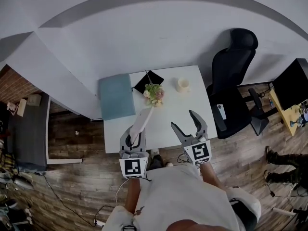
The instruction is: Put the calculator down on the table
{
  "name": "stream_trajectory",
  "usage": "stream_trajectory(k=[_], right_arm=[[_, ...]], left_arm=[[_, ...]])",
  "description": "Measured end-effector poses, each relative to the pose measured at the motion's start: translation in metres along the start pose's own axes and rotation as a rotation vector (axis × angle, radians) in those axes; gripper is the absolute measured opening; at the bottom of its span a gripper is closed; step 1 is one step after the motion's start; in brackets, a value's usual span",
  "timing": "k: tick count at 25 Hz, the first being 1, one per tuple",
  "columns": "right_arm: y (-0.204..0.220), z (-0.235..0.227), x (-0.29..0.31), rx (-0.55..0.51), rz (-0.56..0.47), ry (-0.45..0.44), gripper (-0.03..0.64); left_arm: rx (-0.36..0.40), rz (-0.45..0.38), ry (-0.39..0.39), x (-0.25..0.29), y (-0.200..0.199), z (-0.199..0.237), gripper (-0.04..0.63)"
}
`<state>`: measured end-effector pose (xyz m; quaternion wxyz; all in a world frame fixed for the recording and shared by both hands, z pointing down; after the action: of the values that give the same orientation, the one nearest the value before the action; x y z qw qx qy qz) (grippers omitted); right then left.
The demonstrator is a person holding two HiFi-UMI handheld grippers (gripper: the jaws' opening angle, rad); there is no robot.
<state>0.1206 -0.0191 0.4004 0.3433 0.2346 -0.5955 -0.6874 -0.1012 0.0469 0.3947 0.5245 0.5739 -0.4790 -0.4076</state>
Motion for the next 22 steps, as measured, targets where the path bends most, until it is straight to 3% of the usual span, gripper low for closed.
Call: stream_trajectory(k=[22], right_arm=[[-0.010, 0.005, 0.080, -0.029, 0.046, 0.113, 0.344]], left_arm=[[-0.039, -0.012, 0.113, 0.064, 0.013, 0.081, 0.081]])
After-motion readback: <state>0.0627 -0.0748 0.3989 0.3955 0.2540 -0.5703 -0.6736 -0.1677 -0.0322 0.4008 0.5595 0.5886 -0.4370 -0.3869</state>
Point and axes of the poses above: the fingertips, and each gripper's own axes: x forward along the fingers, z to its left, y out of its underside, the point moved 8 cm from there along -x, backward along the fingers, and after that the axes turned 2 degrees about -x, right-handed, at the moved point
